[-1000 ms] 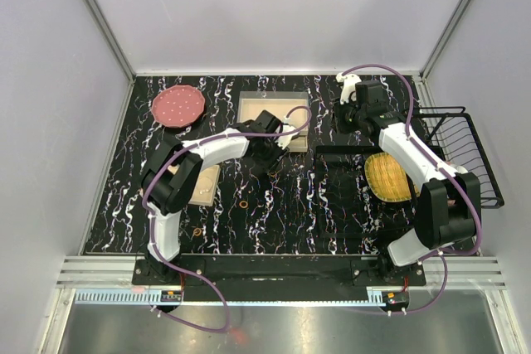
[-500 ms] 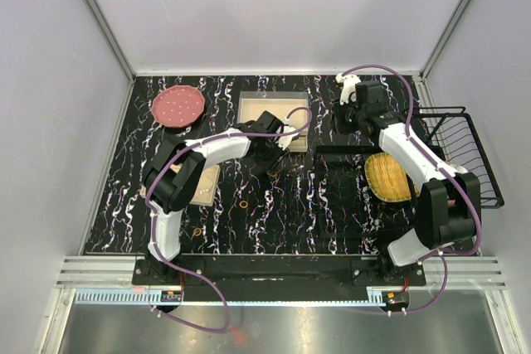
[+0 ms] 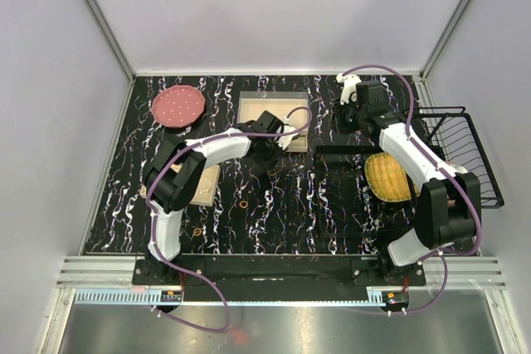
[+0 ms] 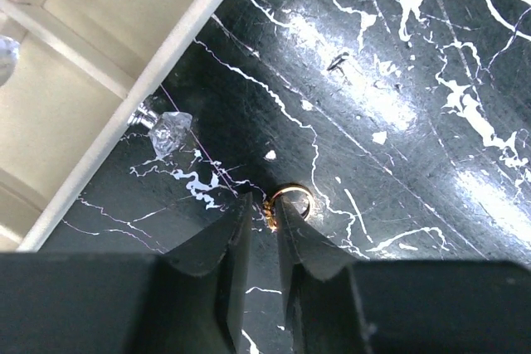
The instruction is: Organize the mixed jewelry
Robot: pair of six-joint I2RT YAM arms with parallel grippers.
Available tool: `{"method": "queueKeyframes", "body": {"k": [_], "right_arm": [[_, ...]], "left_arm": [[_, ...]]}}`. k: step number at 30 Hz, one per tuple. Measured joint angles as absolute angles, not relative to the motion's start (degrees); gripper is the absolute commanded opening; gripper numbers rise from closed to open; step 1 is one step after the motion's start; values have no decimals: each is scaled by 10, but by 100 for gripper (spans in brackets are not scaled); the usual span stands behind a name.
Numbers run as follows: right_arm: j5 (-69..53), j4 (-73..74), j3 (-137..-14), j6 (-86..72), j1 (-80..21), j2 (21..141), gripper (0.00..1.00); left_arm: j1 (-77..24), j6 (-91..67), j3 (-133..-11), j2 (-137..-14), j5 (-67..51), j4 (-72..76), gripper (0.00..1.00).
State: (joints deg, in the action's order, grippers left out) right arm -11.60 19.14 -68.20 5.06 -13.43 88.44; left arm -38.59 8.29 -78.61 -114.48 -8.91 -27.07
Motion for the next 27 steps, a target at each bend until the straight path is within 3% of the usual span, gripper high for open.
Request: {"method": "queueKeyframes", "body": {"k": [5, 6, 18, 27], "right_arm": [[-116, 191, -682, 51, -134, 884, 32], [-116, 191, -682, 51, -134, 884, 32], [-137, 192, -682, 47, -131, 880, 34], [-319, 201, -682, 46, -127, 877, 41]], "left_arm": [[-386, 83, -784, -1145, -86, -265, 9], [-386, 83, -783, -1145, -86, -264, 0], [-387, 84, -748, -1114, -85, -260, 0], [-387, 85, -706, -964, -84, -258, 0]]}}
